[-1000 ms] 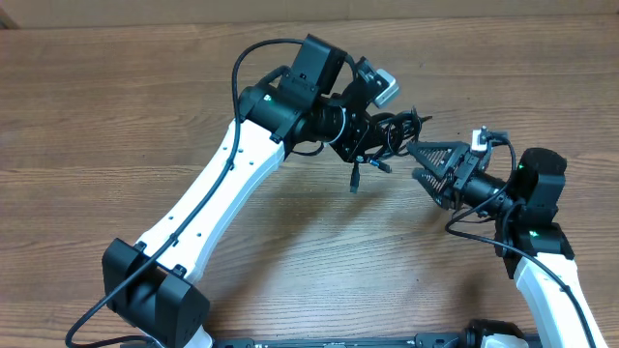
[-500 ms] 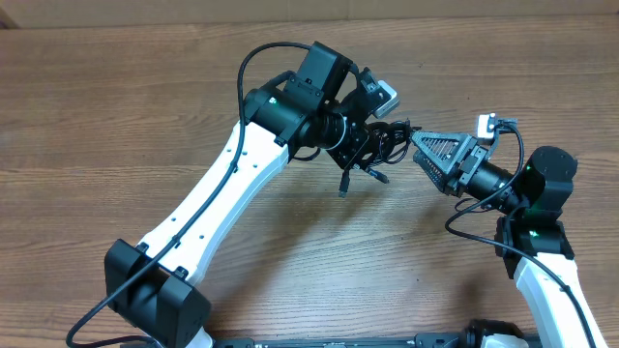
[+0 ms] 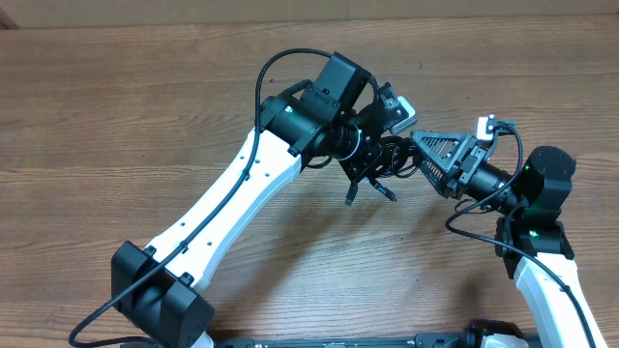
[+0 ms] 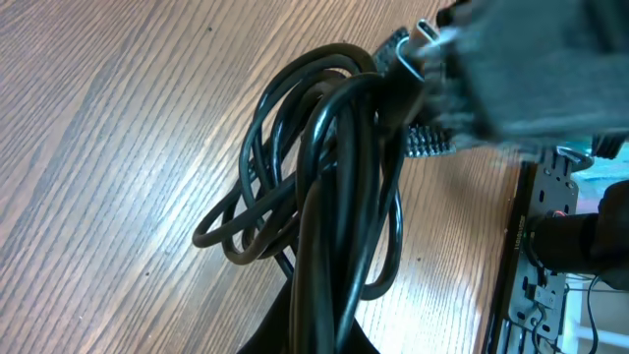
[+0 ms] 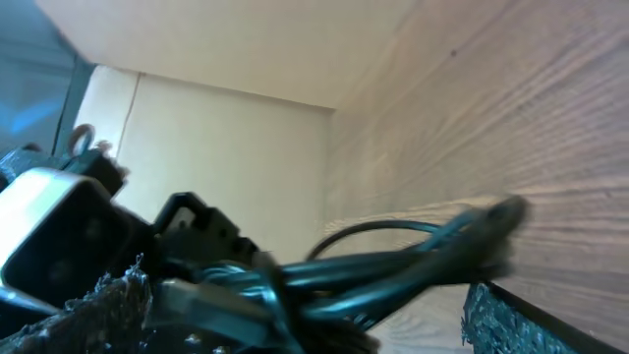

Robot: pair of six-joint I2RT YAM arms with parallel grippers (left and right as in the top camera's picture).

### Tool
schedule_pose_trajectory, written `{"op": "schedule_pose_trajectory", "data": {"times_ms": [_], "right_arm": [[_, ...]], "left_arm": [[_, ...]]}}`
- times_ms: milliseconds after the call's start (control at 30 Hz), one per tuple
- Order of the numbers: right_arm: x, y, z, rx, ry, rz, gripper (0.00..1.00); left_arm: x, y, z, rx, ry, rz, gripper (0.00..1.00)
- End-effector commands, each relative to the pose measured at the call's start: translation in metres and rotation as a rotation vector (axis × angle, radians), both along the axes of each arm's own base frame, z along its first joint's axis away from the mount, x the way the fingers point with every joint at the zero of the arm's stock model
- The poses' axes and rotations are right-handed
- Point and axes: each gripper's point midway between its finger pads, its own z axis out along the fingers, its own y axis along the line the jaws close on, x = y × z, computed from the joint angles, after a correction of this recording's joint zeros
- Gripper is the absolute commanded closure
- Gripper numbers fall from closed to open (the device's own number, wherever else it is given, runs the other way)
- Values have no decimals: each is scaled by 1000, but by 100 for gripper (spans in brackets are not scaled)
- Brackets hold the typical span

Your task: Untangle cables

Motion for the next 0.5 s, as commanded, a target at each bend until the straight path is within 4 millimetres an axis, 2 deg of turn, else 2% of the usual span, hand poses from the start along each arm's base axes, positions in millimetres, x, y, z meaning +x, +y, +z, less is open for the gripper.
{"op": "schedule_pose_trajectory", "data": {"times_ms": [0, 133, 467], "right_arm": [[5, -3, -5, -28, 6, -23, 1], [6, -4, -21, -39, 66, -25, 3], [5, -3, -48, -69, 134, -4, 9]], "left_arm": [[1, -3, 8, -20, -30, -22, 96], [1, -4, 8, -23, -25, -21, 96], [7, -8, 13, -55, -14, 25, 96]]}}
